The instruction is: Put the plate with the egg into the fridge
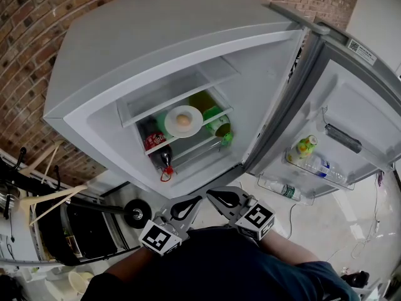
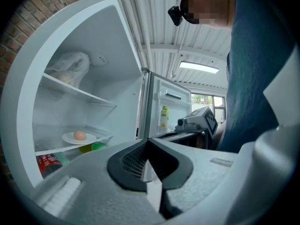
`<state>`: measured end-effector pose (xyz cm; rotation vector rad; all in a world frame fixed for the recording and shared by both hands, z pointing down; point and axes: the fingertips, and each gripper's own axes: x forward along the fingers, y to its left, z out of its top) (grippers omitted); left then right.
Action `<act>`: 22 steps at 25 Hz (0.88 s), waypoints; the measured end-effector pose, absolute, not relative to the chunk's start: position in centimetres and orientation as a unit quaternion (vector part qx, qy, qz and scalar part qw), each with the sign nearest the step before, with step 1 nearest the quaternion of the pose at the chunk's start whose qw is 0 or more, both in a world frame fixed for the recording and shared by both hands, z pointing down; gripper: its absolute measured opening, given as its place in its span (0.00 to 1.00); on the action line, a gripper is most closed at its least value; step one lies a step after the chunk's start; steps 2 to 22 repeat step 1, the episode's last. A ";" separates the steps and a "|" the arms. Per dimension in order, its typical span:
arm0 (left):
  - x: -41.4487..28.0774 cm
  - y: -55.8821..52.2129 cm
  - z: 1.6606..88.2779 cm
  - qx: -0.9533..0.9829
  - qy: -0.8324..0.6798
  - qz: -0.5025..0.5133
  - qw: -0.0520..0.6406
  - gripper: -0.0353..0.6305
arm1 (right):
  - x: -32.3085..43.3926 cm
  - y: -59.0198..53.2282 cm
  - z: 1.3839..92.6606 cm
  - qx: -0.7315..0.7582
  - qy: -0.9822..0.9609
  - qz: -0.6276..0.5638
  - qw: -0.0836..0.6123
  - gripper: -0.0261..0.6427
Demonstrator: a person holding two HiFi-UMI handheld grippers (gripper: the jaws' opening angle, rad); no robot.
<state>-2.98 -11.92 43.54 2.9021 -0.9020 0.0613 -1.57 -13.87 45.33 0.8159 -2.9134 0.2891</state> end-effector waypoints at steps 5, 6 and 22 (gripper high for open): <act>-2.9 -11.9 43.5 0.953 -0.297 0.020 0.052 0.06 | -1.6 -13.8 45.3 0.268 -0.957 0.095 0.051 0.05; -2.9 -11.9 43.5 0.953 -0.297 0.020 0.052 0.06 | -1.6 -13.8 45.3 0.268 -0.957 0.095 0.051 0.05; -2.9 -11.9 43.5 0.953 -0.297 0.020 0.052 0.06 | -1.6 -13.8 45.3 0.268 -0.957 0.095 0.051 0.05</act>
